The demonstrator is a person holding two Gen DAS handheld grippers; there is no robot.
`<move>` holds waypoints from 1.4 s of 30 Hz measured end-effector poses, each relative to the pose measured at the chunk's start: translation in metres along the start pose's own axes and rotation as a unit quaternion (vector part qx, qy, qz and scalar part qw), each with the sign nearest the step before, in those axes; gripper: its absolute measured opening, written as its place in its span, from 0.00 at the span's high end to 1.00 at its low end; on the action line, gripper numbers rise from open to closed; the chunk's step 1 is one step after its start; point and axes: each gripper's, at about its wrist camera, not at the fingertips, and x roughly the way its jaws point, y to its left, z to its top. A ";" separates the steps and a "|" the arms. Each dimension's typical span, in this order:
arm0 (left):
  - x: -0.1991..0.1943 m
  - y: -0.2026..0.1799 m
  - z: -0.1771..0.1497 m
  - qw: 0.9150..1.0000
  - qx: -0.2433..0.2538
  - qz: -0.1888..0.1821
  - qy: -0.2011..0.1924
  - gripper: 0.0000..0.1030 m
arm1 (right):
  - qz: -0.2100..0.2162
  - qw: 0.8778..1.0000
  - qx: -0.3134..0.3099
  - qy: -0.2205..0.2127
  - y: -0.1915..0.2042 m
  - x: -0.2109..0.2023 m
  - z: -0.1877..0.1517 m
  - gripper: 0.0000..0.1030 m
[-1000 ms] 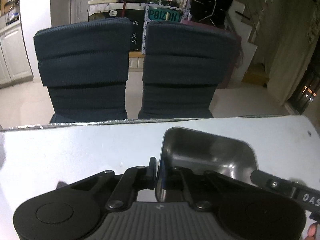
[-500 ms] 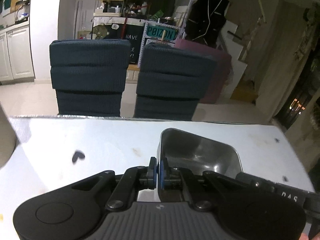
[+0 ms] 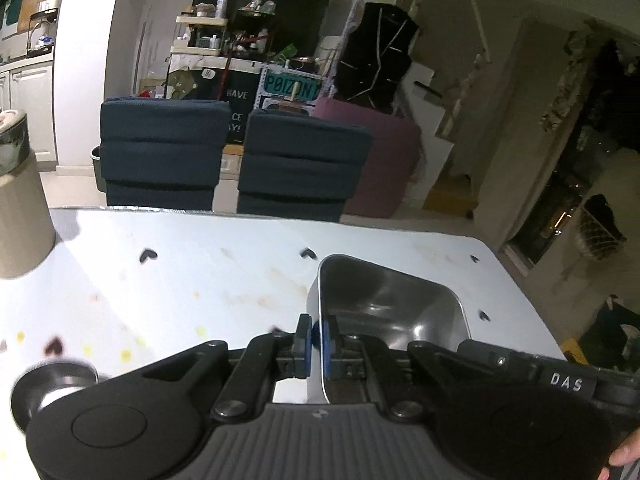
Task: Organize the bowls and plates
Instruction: 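Lift and carry the second steel tray with both tools toward the cream bowl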
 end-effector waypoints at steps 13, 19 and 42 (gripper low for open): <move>-0.007 -0.050 -0.069 0.999 -0.012 -0.040 0.014 0.95 | -0.033 0.998 -0.054 -0.027 -0.030 -0.092 -0.048 0.96; 0.017 -0.069 -0.084 0.998 -0.015 -0.048 0.043 0.95 | -0.059 0.997 -0.050 -0.024 -0.050 -0.097 -0.052 0.96; 0.076 -0.111 -0.107 0.991 0.058 -0.041 0.109 0.94 | -0.142 0.989 -0.048 0.011 -0.075 -0.092 -0.063 0.95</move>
